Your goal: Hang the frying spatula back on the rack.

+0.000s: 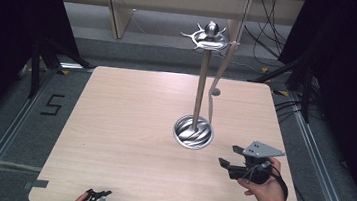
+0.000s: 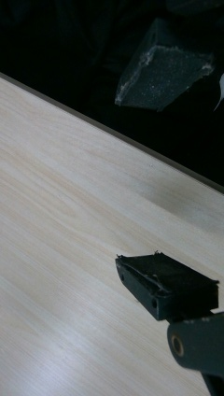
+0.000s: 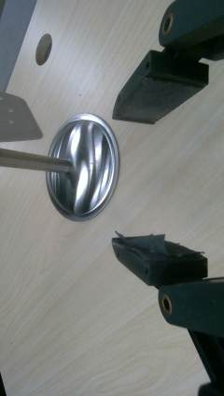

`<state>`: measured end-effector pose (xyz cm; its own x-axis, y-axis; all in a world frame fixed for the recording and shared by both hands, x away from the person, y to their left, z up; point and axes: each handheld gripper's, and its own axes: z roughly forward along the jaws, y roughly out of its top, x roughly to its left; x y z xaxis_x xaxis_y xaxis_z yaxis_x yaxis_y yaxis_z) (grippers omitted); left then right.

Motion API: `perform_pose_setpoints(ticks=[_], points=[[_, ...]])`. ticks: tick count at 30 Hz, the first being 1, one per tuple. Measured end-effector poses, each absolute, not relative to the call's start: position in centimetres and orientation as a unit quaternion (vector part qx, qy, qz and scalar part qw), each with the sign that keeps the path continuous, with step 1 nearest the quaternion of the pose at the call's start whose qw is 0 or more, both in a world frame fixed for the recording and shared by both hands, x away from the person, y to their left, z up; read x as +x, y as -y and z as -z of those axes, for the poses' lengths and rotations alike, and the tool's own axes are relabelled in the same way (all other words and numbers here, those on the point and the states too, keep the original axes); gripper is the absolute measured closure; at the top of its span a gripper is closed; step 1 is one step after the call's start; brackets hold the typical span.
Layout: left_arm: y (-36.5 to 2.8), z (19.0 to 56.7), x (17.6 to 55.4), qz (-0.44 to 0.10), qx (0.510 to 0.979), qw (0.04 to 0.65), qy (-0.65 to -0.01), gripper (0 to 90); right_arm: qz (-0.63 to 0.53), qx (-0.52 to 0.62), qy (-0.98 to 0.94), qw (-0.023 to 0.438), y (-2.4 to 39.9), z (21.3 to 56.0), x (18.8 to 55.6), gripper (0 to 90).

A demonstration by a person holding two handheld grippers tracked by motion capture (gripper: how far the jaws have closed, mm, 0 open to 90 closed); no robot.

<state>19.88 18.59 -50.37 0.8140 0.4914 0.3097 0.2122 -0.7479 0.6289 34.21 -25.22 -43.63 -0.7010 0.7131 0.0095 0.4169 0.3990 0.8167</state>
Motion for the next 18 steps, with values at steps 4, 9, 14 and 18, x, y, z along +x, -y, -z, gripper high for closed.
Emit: perform_pose_setpoints(ticks=[4, 9, 14, 18], points=[[-18.7, 50.1, 19.8, -0.24, 0.903, 0.299, -0.193, 17.7, -0.429, 0.344, -0.816, 0.175, 25.3, 44.0, 33.9, 33.0], [-18.7, 50.2, 19.9, -0.244, 0.902, 0.298, -0.195, 17.7, -0.436, 0.346, -0.815, 0.164, 25.4, 44.7, 33.4, 32.3], [-18.7, 50.2, 19.9, -0.244, 0.902, 0.297, -0.195, 17.7, -0.447, 0.349, -0.812, 0.141, 25.5, 45.6, 32.8, 32.3], [-18.7, 50.2, 19.9, -0.244, 0.902, 0.298, -0.195, 17.7, -0.441, 0.362, -0.81, 0.136, 25.6, 46.0, 32.1, 32.1]])
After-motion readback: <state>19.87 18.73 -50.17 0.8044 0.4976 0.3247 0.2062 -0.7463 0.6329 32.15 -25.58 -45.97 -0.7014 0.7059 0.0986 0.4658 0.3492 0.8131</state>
